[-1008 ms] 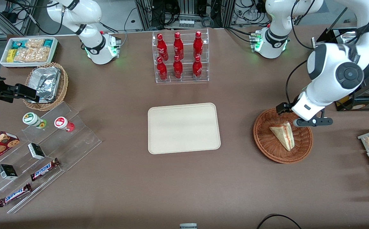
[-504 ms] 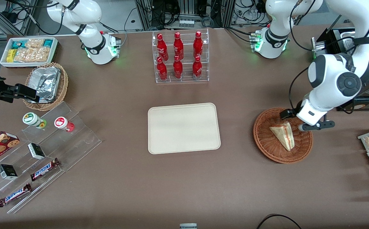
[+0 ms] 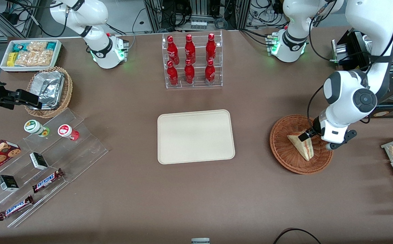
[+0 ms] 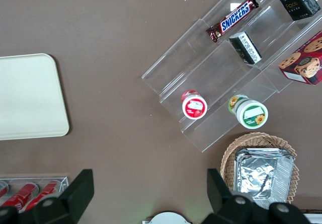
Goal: Place sandwich from basket to tray
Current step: 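Lower the open left gripper around the wrapped sandwich's crust edge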
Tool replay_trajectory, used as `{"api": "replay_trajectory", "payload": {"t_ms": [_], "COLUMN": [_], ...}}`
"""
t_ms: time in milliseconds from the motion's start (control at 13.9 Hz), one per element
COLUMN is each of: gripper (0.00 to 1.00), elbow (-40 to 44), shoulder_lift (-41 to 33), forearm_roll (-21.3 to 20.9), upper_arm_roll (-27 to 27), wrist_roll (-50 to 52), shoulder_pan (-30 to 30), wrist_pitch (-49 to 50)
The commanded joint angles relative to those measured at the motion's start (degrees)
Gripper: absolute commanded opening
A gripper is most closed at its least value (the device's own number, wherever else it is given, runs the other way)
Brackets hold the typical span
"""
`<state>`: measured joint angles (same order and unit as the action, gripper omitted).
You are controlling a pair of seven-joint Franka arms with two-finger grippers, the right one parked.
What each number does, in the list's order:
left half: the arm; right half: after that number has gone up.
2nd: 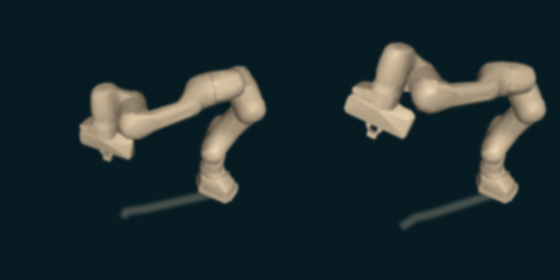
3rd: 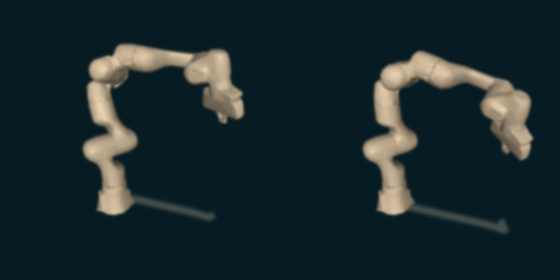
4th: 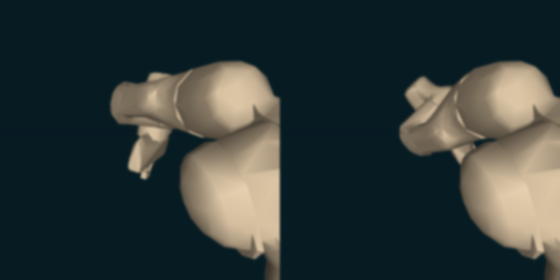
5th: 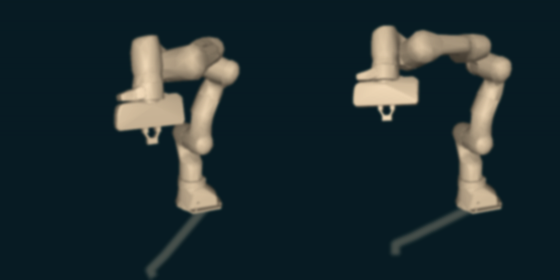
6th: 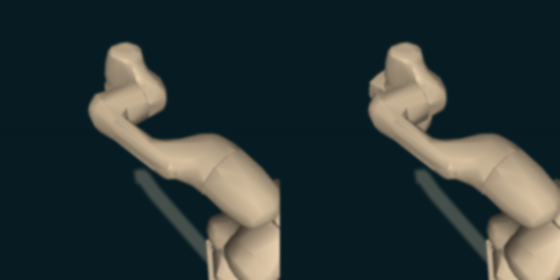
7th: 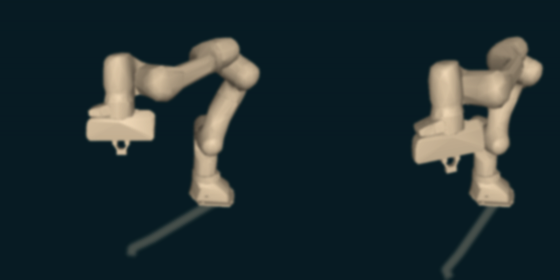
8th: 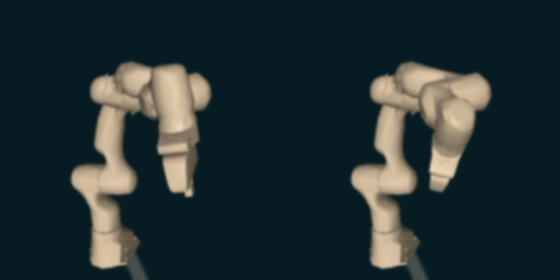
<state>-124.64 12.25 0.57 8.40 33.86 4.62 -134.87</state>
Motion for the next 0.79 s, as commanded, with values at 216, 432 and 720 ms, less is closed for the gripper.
{"api": "replay_trajectory", "payload": {"t_ms": [216, 432, 720], "gripper": [1.00, 1.00, 0.00], "elbow": [0.19, 0.28, 0.28], "shoulder_lift": [2.25, 3.48, 3.75], "forearm_roll": [0.39, 0.39, 0.39], "upper_arm_roll": [0.39, 0.39, 0.47], "wrist_roll": [1.56, 3.13, 5.60], "shoulder_pan": [-0.32, -0.32, -0.84], "wrist_pitch": [-2.07, -3.03, -3.21]}}
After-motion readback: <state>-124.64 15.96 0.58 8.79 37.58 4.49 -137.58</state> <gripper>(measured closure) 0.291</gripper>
